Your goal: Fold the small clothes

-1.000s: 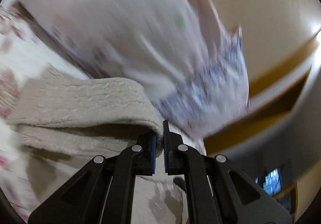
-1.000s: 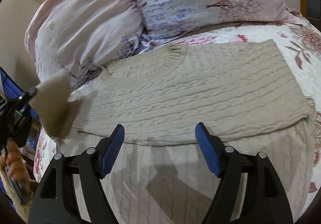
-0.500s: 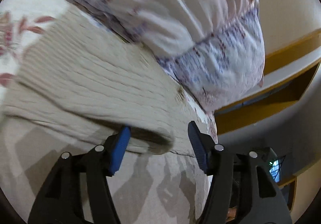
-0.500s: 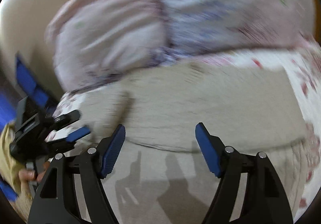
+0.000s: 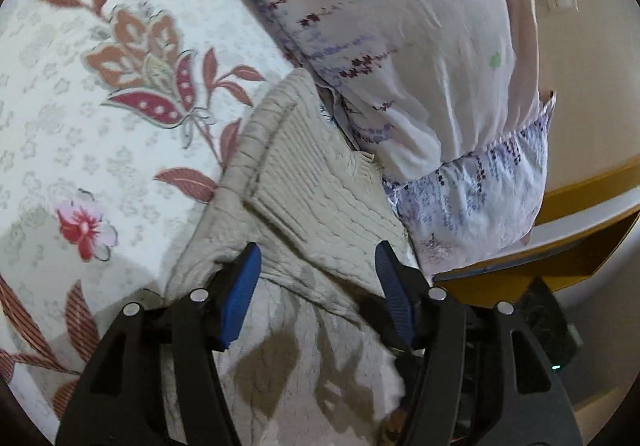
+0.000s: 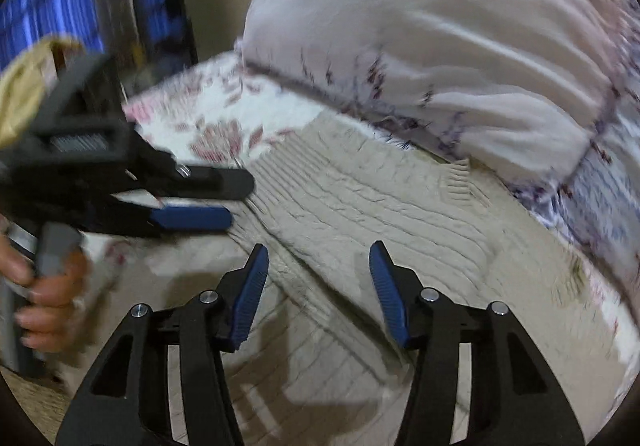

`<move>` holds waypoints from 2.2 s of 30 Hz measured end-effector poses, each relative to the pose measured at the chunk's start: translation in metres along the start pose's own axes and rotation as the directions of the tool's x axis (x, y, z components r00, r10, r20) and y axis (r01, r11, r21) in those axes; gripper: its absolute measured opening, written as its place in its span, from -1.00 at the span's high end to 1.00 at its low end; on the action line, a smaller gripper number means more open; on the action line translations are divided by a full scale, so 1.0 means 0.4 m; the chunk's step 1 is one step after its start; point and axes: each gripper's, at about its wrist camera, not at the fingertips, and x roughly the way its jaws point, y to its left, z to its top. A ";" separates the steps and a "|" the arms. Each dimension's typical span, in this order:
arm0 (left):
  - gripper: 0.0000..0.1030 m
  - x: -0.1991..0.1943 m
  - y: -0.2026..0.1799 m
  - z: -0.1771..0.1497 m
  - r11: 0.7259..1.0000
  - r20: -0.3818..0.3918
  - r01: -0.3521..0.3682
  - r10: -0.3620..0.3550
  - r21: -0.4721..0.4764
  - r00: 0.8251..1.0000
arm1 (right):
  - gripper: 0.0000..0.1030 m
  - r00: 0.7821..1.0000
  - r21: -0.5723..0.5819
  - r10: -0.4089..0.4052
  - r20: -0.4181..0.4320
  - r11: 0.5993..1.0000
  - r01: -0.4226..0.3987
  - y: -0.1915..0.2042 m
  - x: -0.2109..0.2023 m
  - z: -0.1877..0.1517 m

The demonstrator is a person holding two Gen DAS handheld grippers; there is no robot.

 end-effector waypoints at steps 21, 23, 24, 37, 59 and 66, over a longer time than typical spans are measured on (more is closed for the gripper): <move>-0.17 0.014 -0.027 -0.010 0.995 -0.011 -0.045 0.046 0.093 0.999 | 0.82 0.959 0.763 -0.179 0.220 0.644 -0.055 -0.378 -0.271 -0.307; -0.25 0.016 -0.036 -0.013 0.992 -0.012 -0.053 0.055 0.116 0.998 | 0.49 0.980 0.789 -0.161 0.116 0.614 0.007 -0.388 -0.256 -0.365; -0.29 0.018 -0.041 -0.015 0.991 -0.016 -0.056 0.058 0.124 0.998 | 0.38 0.986 0.811 -0.133 0.101 0.585 -0.004 -0.399 -0.256 -0.395; -0.42 -0.048 -0.041 -0.052 0.971 -0.050 -0.084 0.097 0.222 0.994 | 0.12 0.978 0.941 -0.173 0.113 0.335 -0.049 -0.536 -0.299 -0.529; -0.42 -0.068 -0.042 -0.087 0.940 -0.060 -0.110 0.136 0.322 0.989 | 0.82 0.942 0.838 -0.332 -0.040 0.503 0.213 -0.520 -0.274 -0.464; -0.42 -0.090 -0.036 -0.098 0.938 -0.061 -0.099 0.126 0.332 0.990 | 0.75 0.952 0.836 -0.292 -0.087 0.498 0.230 -0.526 -0.258 -0.480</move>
